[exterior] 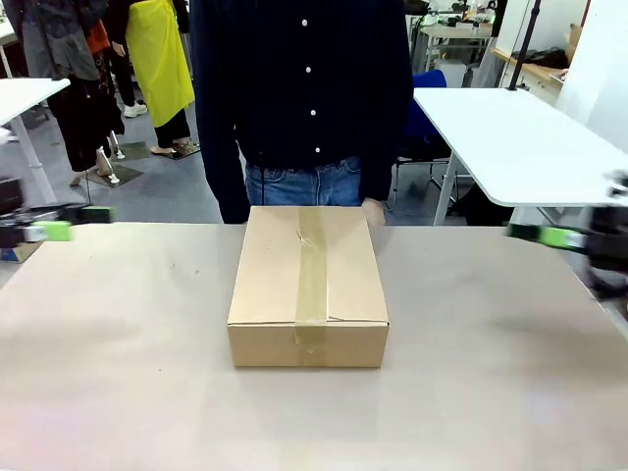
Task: Pack the gift set into the box.
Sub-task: Press and hold the closed box until the human finishes sealing it.
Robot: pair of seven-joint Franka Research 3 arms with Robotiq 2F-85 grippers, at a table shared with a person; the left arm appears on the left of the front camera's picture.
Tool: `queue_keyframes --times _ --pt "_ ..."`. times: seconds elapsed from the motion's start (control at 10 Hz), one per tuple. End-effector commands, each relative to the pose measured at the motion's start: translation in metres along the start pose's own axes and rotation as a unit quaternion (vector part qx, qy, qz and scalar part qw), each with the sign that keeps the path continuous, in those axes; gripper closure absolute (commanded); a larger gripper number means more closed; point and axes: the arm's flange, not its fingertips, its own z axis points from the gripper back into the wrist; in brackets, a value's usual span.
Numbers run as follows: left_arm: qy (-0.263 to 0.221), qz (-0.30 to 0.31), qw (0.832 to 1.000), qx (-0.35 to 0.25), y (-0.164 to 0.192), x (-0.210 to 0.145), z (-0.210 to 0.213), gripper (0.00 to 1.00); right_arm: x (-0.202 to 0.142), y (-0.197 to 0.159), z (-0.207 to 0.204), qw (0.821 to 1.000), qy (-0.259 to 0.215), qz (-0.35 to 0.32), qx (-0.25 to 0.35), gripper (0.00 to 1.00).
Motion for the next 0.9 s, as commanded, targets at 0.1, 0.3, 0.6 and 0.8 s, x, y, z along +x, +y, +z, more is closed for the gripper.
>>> queue_keyframes --times 0.1,0.3,0.6,0.8 --pt "0.0 0.0 1.0 0.0 0.0 0.0 0.0 0.0 -0.02 -0.046 0.009 0.958 -0.058 -0.085 -0.266 0.0" --pt "0.0 0.0 1.0 0.0 0.0 0.0 0.0 0.0 -0.021 -0.012 0.046 0.996 -0.014 -0.026 -0.084 0.0" --pt "0.0 0.0 1.0 0.0 0.0 0.0 0.0 0.0 -0.021 -0.012 0.046 0.996 -0.014 -0.026 -0.084 0.0" --pt "0.0 0.0 1.0 0.0 0.0 0.0 0.0 0.0 -0.021 -0.012 0.046 0.996 -0.014 -0.026 -0.084 0.0"
